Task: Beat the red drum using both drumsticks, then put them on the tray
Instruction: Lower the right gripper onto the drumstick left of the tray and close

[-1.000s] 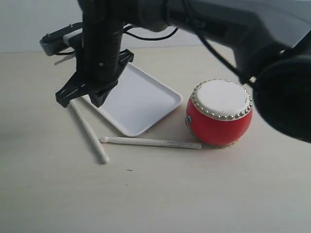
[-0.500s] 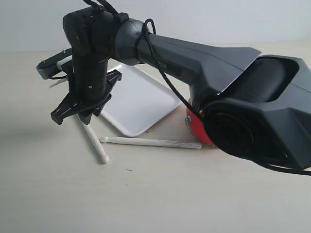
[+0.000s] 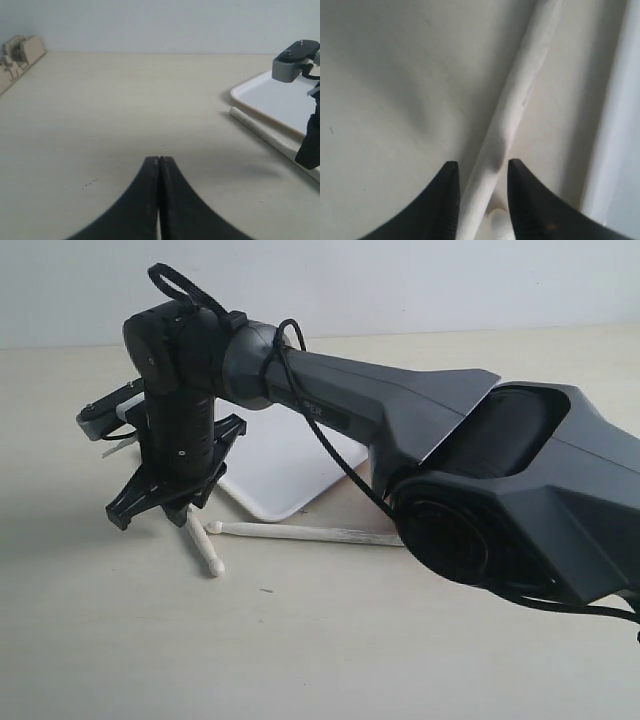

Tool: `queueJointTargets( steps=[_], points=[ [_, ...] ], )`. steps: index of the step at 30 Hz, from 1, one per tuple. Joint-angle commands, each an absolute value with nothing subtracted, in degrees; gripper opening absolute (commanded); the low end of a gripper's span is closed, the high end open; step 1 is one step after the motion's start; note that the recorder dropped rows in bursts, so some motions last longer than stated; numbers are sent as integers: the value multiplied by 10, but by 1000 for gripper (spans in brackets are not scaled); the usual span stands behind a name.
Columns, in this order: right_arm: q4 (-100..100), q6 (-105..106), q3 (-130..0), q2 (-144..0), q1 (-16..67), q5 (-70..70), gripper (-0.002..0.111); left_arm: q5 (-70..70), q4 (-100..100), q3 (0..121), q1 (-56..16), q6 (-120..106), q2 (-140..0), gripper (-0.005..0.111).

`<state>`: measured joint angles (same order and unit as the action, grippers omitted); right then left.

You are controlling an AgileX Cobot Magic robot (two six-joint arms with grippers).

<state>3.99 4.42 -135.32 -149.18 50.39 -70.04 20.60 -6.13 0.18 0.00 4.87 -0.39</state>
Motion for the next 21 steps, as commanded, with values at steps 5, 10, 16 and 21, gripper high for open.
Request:
queueJointTargets(
  steps=[5,10,16,21],
  points=[
    [-7,14,-1359,-1489,507,-700,33,204,-62,0,1,47,0,0],
    [5,14,-1359,-1489,507,-700,34,204,-62,0,1,47,0,0],
    [15,14,-1359,-1489,507,-700,36,204,-62,0,1,47,0,0],
    [15,14,-1359,-1489,507,-700,36,204,-62,0,1,47,0,0]
  ],
)
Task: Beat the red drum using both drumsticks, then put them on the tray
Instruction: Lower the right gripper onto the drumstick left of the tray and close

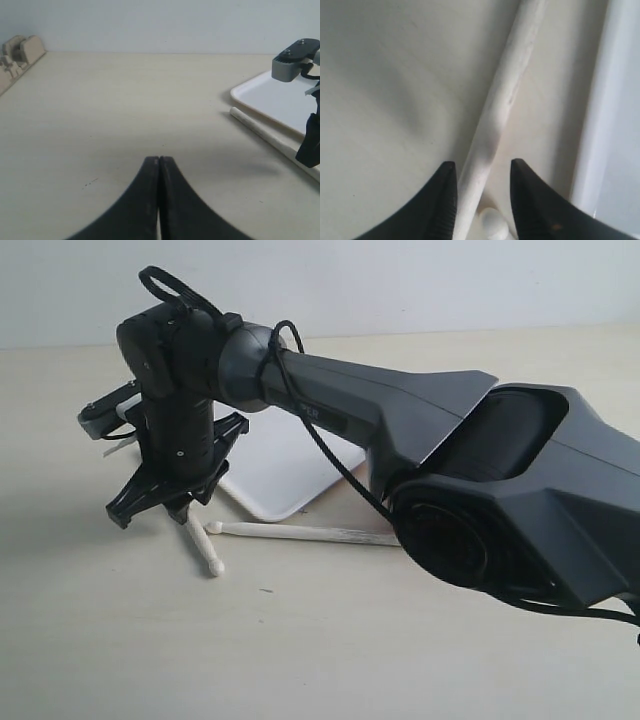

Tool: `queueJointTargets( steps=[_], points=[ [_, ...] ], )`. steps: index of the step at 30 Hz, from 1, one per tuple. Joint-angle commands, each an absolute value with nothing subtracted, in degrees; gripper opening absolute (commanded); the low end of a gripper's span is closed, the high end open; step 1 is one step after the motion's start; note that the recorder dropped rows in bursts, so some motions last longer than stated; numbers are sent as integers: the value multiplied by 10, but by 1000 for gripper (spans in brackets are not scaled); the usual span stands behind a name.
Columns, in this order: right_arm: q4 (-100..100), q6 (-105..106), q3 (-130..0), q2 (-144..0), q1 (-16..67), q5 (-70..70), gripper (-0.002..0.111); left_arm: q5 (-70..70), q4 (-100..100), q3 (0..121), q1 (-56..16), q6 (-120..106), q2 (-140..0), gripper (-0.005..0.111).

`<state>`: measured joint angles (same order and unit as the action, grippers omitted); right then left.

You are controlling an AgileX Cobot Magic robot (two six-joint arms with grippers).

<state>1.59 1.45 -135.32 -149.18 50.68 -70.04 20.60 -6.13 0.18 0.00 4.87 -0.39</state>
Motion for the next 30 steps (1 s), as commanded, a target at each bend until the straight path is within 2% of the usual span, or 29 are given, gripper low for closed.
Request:
queueJointTargets(
  steps=[1,4,10,26,29,30],
  points=[
    [15,14,-1359,-1489,507,-700,36,204,-62,0,1,47,0,0],
    [31,23,-1359,-1489,507,-700,36,204,-62,0,1,47,0,0],
    [31,25,-1359,-1489,507,-700,47,204,-62,0,1,47,0,0],
    [24,25,-1359,-1508,507,-700,46,204,-62,0,1,47,0,0],
    [24,25,-1359,-1508,507,-700,42,204,-62,0,1,47,0,0],
    [24,25,-1359,-1508,507,-700,37,204,-62,0,1,47,0,0]
  ],
)
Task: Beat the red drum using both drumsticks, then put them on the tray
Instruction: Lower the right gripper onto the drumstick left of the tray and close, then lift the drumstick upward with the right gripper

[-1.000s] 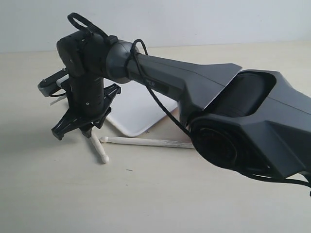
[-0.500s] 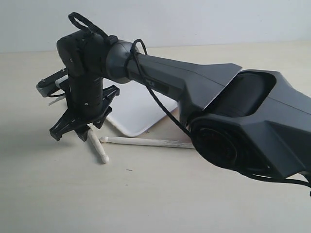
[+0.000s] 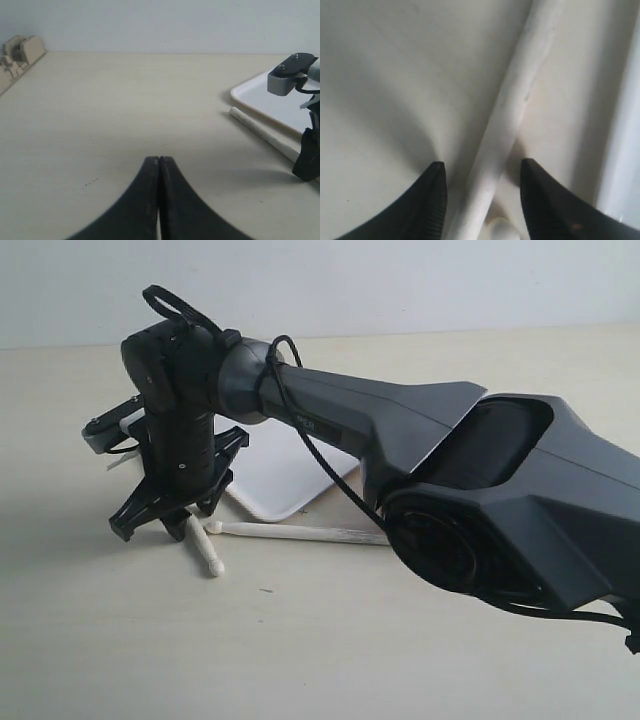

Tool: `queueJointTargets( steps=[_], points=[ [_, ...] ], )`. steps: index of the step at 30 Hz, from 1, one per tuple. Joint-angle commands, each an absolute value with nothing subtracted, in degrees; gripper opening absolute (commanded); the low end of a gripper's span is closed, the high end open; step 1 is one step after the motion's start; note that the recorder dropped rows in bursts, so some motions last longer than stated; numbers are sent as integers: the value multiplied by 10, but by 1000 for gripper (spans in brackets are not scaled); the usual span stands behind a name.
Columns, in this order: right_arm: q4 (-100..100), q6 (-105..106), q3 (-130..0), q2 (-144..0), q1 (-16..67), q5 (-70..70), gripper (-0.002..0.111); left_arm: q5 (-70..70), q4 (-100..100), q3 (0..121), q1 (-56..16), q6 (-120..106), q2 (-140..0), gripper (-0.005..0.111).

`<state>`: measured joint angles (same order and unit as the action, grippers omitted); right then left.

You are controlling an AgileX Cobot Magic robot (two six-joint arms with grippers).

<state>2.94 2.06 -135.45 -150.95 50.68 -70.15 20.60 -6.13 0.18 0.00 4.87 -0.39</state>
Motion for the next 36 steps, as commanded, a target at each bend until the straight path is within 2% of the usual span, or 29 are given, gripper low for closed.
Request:
queueJointTargets(
  steps=[1,8,16,25,31,36],
  points=[
    [24,25,-1359,-1508,507,-700,33,204,-62,0,1,47,0,0],
    [24,25,-1359,-1508,507,-700,0,204,-62,0,1,47,0,0],
    [43,38,-1359,-1499,507,-700,0,204,-63,0,1,47,0,0],
    [62,115,-1359,-1407,507,-700,0,201,-76,0,1,46,0,0],
    [0,186,-1359,-1333,507,-700,0,118,-90,0,1,46,0,0],
    [-129,251,-1358,-1290,507,-700,0,3,-90,0,1,48,0,0]
  ],
)
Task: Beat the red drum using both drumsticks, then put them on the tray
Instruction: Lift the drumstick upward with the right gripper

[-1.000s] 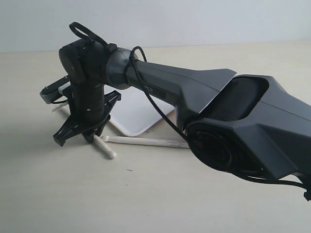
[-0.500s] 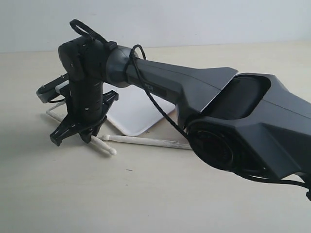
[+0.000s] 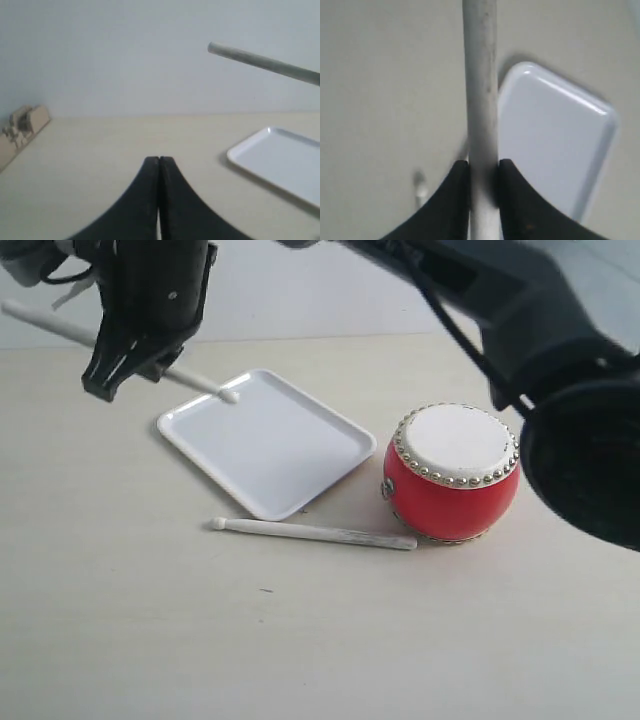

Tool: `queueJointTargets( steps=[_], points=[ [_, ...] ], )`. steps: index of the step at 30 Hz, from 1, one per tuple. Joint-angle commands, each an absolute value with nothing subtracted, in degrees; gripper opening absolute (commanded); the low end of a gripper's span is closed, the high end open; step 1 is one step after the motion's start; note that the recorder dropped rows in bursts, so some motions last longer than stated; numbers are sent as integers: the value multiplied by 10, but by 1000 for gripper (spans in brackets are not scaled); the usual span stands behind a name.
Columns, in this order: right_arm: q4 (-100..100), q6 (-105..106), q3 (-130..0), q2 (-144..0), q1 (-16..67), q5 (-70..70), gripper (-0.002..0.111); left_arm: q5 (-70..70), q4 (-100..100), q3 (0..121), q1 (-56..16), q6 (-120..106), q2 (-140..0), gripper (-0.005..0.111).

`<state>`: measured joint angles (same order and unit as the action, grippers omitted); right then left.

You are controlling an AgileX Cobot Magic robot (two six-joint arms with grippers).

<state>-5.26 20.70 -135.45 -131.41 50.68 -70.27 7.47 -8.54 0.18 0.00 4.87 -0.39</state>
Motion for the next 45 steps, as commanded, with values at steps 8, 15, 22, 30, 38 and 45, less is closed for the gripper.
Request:
queueJointTargets(
  steps=[8,15,22,30,38,45],
  points=[
    [-317,387,-1254,-1261,507,-700,0,4,-83,0,1,159,0,0],
    [-467,510,-1111,-1199,566,-700,0,0,-83,0,1,224,0,0],
    [-622,581,-1084,-1188,654,-700,0,-19,-83,0,-1,255,0,0],
    [-765,604,-1084,-1181,725,-700,0,-144,-173,0,-93,282,-21,0],
    [-695,597,-1084,-1151,700,-700,0,-250,-208,149,-130,165,-305,0],
    [-643,598,-1084,-1132,656,-700,0,-259,-229,183,-130,163,-491,0]
  ],
)
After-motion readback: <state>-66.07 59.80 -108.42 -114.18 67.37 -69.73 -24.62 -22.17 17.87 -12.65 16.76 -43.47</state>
